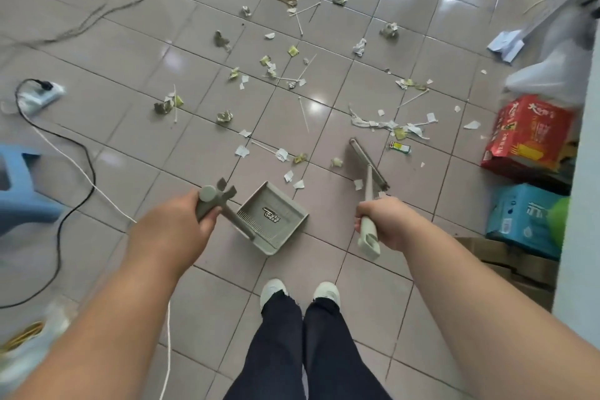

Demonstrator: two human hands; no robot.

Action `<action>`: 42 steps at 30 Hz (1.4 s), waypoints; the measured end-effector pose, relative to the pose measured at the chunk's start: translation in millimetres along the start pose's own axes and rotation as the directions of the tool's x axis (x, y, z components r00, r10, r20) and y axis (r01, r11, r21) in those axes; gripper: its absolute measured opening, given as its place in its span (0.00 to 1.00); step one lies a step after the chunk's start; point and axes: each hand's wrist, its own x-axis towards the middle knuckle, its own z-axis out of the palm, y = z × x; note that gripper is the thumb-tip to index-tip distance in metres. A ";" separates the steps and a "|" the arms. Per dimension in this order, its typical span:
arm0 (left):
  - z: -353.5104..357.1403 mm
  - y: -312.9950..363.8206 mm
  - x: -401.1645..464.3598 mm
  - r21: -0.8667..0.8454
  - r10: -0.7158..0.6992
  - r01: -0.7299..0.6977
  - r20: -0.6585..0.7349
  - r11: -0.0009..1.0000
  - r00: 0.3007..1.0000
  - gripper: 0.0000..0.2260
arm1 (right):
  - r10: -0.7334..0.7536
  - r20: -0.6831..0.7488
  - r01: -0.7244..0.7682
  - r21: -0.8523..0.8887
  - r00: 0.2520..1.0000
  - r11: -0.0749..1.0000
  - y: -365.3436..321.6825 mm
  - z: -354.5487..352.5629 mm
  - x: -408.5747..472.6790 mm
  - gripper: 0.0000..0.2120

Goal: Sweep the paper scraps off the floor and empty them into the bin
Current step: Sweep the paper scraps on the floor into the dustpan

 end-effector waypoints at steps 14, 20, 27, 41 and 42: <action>29.0 3.2 12.7 -0.037 -0.003 0.006 0.082 0.999 0.997 0.13 | 0.140 -0.068 -0.155 -0.360 0.988 0.920 29.3 85.3 57.3 0.12; 40.1 8.7 10.6 -0.102 -0.006 0.019 0.118 0.995 0.993 0.12 | 0.144 -0.094 -0.172 -0.519 0.985 0.837 46.2 90.6 43.7 0.11; 39.9 6.5 9.6 -0.062 0.018 -0.011 0.122 0.998 0.992 0.12 | 0.150 -0.093 -0.175 -0.410 0.984 0.895 47.0 76.6 50.6 0.16; 44.7 3.3 -1.5 -0.131 -0.011 0.032 0.153 0.991 0.988 0.13 | 0.120 -0.108 -0.155 -0.438 0.987 0.885 35.9 45.0 -22.3 0.17; 44.6 1.3 -3.8 -0.130 -0.019 0.038 0.146 0.991 0.989 0.13 | 0.093 -0.119 -0.139 -0.474 0.989 0.870 32.3 47.2 -19.1 0.17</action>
